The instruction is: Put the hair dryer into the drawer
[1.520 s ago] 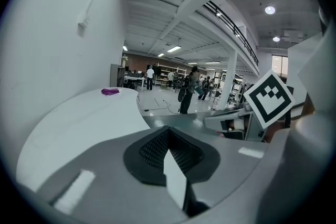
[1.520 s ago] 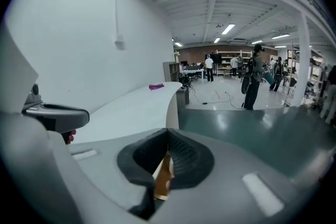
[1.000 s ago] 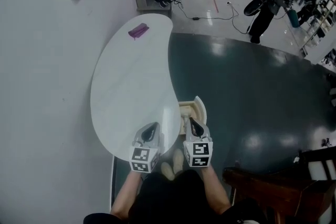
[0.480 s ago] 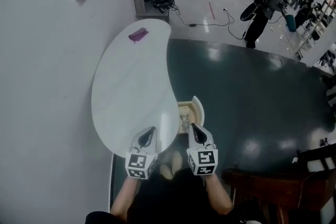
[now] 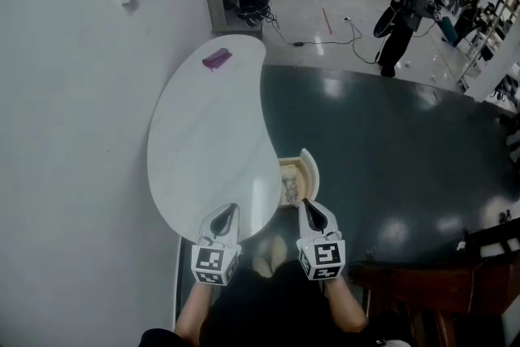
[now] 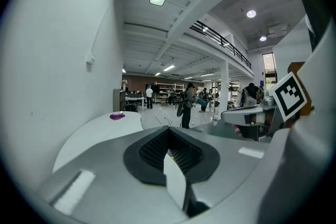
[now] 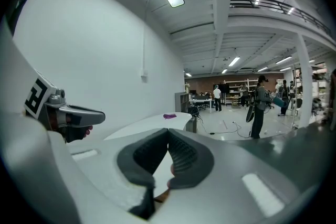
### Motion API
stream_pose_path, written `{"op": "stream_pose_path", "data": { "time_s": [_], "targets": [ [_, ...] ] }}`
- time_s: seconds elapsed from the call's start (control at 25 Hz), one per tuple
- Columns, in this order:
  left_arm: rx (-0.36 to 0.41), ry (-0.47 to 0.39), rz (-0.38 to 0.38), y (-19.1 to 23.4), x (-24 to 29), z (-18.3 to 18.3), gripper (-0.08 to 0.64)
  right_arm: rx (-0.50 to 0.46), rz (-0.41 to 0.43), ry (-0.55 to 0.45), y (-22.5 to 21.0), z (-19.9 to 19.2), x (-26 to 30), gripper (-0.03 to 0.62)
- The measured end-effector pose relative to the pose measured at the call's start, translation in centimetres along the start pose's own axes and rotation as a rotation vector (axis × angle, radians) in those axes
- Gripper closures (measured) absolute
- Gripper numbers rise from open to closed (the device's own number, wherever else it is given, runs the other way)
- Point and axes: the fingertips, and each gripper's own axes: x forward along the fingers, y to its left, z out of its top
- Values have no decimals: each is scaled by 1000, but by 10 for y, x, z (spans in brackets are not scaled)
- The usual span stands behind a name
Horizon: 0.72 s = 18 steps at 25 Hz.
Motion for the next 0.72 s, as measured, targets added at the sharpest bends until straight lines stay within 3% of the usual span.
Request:
{"op": "stream_pose_path", "data": {
  "time_s": [0.72],
  "targets": [
    [-1,11,-16,-4,4,-1,555,-13,-14,21,-4,-8,-6,589]
  ]
}}
